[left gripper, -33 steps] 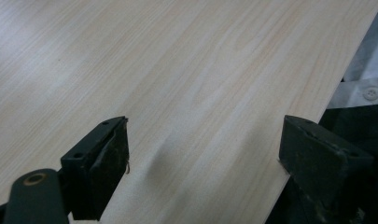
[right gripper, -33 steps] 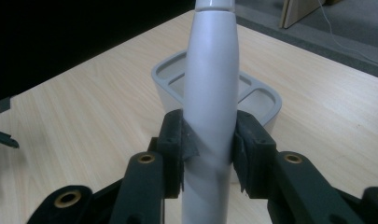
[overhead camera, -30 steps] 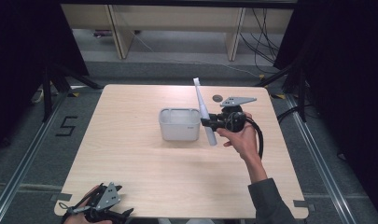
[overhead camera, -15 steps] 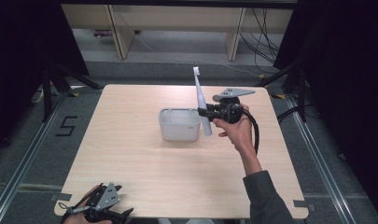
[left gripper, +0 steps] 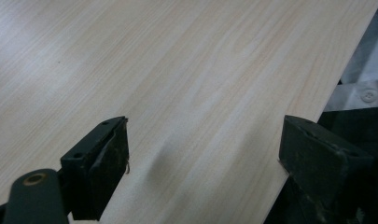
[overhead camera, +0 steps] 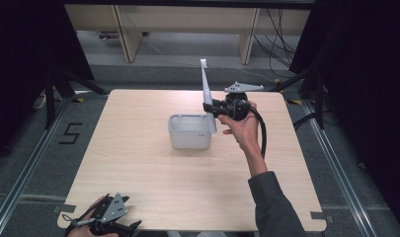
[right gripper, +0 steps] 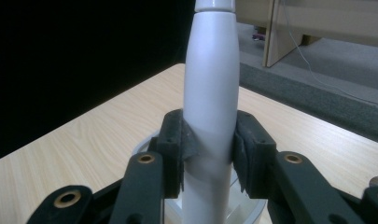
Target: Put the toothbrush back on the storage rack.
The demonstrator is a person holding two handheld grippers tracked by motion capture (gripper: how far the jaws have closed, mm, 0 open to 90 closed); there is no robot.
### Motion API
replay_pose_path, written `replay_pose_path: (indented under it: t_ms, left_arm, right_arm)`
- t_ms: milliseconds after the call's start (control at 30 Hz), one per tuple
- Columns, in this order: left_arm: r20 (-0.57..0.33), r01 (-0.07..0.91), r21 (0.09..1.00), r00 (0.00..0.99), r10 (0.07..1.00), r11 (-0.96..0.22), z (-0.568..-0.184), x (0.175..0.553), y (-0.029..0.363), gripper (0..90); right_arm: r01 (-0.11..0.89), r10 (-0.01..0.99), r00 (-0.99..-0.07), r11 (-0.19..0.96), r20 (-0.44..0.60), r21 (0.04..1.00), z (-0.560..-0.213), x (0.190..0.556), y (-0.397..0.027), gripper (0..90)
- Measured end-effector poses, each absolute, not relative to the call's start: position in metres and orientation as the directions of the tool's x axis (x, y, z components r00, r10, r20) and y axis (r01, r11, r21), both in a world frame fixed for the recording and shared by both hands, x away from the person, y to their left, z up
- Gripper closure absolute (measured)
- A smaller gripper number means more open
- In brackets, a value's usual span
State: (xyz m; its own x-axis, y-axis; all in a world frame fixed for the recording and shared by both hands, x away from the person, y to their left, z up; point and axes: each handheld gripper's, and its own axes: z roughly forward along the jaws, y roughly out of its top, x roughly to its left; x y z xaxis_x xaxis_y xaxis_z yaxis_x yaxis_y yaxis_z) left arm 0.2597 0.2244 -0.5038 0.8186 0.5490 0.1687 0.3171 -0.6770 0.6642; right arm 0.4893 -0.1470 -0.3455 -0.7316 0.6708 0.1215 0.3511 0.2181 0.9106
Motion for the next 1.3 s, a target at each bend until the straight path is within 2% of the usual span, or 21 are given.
replay_pose_path:
  t_ms: [500,567,600,900,1033,1067,1200,1233,1300]
  left_arm:
    - [0.171,0.31,0.665,0.823,0.542,-0.68,-0.503,0.26,0.225,15.8]
    - [0.146,0.328,0.68,0.816,0.56,-0.656,-0.504,0.257,0.223,15.8]
    - [0.152,0.321,0.68,0.818,0.555,-0.66,-0.504,0.258,0.223,15.7]
    - [0.166,0.307,0.664,0.828,0.535,-0.681,-0.503,0.259,0.224,15.7]
    - [0.151,0.327,0.673,0.818,0.555,-0.664,-0.504,0.258,0.223,15.8]
    - [0.167,0.313,0.667,0.822,0.544,-0.677,-0.503,0.259,0.224,15.7]
    - [0.163,0.309,0.666,0.827,0.538,-0.678,-0.503,0.258,0.224,15.7]
    - [0.154,0.322,0.67,0.821,0.55,-0.669,-0.503,0.258,0.223,15.7]
    - [0.163,0.309,0.669,0.826,0.539,-0.676,-0.503,0.258,0.224,15.7]
  right_arm:
    - [0.369,0.709,-0.688,0.159,0.155,0.916,-0.351,0.509,-0.131,66.4]
    - [0.374,0.721,-0.675,0.153,0.155,0.915,-0.355,0.514,-0.13,66.4]
    - [0.353,0.721,-0.681,0.164,0.132,0.921,-0.357,0.517,-0.13,66.4]
    - [0.372,0.735,-0.659,0.138,0.157,0.918,-0.368,0.521,-0.129,66.4]
    - [0.382,0.738,-0.656,0.141,0.161,0.913,-0.372,0.521,-0.128,66.3]
    - [0.357,0.738,-0.661,0.153,0.133,0.922,-0.374,0.522,-0.129,66.3]
    - [0.378,0.739,-0.658,0.158,0.144,0.912,-0.376,0.521,-0.127,66.4]
    - [0.347,0.748,-0.656,0.177,0.104,0.921,-0.378,0.522,-0.127,66.4]
    - [0.365,0.746,-0.654,0.166,0.125,0.916,-0.38,0.521,-0.126,66.4]
